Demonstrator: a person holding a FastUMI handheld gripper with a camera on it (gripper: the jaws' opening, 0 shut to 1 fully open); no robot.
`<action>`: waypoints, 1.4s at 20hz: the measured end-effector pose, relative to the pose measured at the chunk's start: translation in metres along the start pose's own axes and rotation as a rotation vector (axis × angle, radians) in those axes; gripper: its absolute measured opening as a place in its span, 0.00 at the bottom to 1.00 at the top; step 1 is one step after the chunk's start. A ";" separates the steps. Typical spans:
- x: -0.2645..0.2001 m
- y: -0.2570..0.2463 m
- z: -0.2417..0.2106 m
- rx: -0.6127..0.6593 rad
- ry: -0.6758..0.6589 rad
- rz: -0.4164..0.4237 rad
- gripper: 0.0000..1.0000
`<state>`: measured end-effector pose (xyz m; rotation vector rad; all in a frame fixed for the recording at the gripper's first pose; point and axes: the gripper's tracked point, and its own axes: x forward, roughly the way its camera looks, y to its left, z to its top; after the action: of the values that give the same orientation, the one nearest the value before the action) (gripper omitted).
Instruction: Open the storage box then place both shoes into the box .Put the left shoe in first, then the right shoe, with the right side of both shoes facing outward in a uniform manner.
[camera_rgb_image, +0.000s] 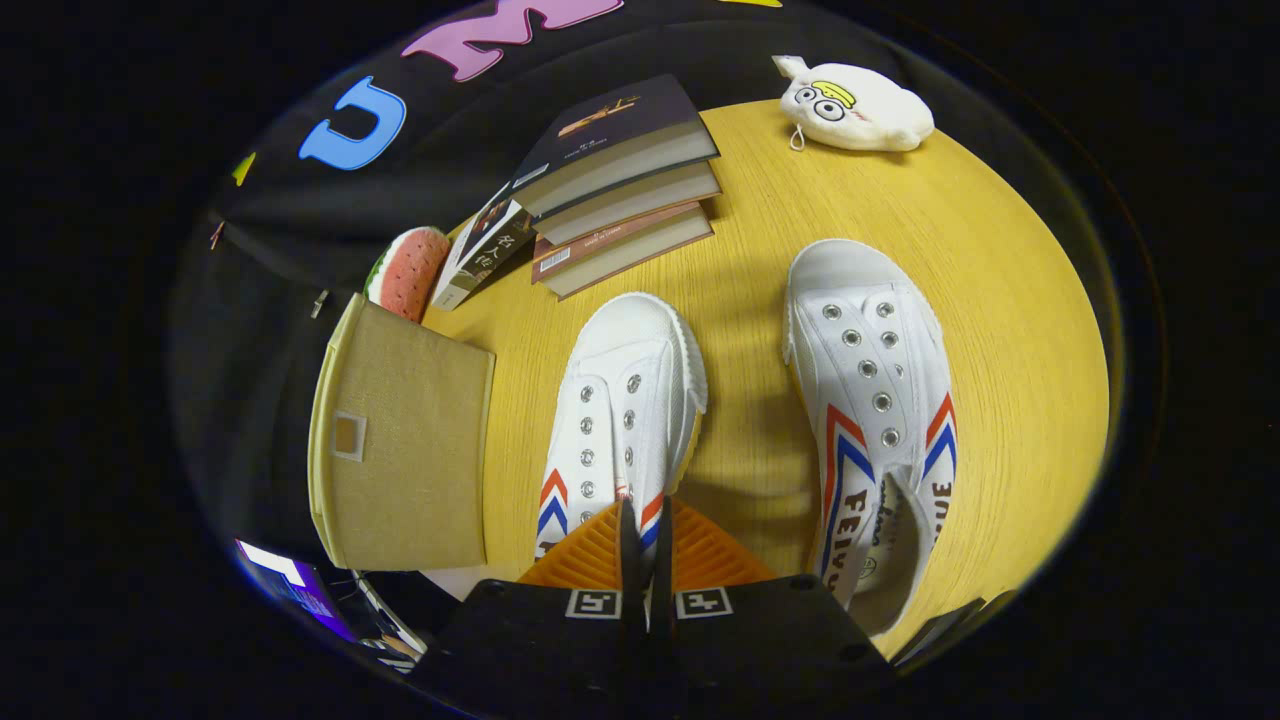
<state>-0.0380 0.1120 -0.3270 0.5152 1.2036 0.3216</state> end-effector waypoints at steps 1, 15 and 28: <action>-0.008 0.006 0.002 0.021 -0.010 0.012 0.05; -0.108 0.158 0.052 0.037 -0.179 0.090 0.05; -0.025 0.333 0.016 -0.007 -0.081 0.236 0.05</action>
<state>-0.0205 0.3763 -0.1237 0.6597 1.0641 0.5012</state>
